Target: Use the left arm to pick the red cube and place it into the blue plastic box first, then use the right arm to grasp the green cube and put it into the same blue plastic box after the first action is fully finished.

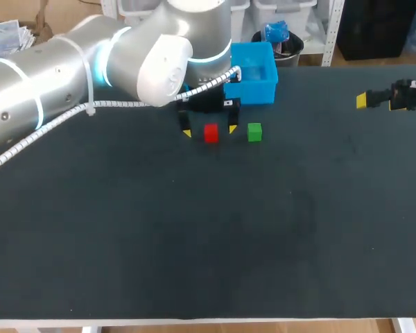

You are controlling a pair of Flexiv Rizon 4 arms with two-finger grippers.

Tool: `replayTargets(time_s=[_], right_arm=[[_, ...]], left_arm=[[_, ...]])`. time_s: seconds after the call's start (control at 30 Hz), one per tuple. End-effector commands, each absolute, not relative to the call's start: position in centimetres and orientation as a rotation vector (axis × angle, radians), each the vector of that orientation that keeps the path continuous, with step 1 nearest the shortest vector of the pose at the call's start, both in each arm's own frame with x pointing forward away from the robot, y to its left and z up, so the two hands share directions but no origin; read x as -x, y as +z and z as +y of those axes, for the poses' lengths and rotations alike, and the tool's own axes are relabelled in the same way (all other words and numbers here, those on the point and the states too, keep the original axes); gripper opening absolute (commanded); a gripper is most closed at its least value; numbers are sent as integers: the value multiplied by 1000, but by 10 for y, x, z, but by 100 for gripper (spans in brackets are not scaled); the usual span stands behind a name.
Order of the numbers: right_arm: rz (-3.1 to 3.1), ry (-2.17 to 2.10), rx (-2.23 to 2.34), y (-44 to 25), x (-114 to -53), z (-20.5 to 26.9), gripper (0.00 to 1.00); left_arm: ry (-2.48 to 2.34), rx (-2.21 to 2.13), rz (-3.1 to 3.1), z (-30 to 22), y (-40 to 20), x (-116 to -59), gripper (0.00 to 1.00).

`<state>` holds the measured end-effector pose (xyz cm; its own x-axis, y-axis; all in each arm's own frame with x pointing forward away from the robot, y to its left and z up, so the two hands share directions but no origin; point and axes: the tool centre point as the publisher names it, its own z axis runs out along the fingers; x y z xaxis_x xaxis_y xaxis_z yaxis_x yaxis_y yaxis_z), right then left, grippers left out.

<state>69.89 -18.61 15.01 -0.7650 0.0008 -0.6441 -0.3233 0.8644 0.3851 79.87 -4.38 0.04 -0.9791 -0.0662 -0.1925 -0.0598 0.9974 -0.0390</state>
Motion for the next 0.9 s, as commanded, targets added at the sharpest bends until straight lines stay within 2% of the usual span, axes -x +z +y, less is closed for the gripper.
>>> replayTargets(time_s=[0.03, 0.47, 0.5, 0.53, 0.57, 0.9], right_arm=[[2372, 638, 232, 150, -699, -186, 100], [2372, 638, 232, 150, -699, -186, 100], [2372, 638, 232, 150, -699, -186, 100], [2372, 638, 232, 150, -699, -186, 100], [2372, 638, 232, 150, -699, -186, 100], [2372, 638, 232, 150, -699, -186, 100]], left_arm=[[-37, 99, 2948, -46, -2, -802, 100], [-55, 110, 2953, -46, -10, -799, 100], [-63, 117, 2953, -47, -10, -798, 92], [-63, 117, 2953, -47, -10, -798, 31], [-63, 117, 2952, -47, -10, -798, 0], [-55, 111, 2950, -46, -12, -794, 0]])
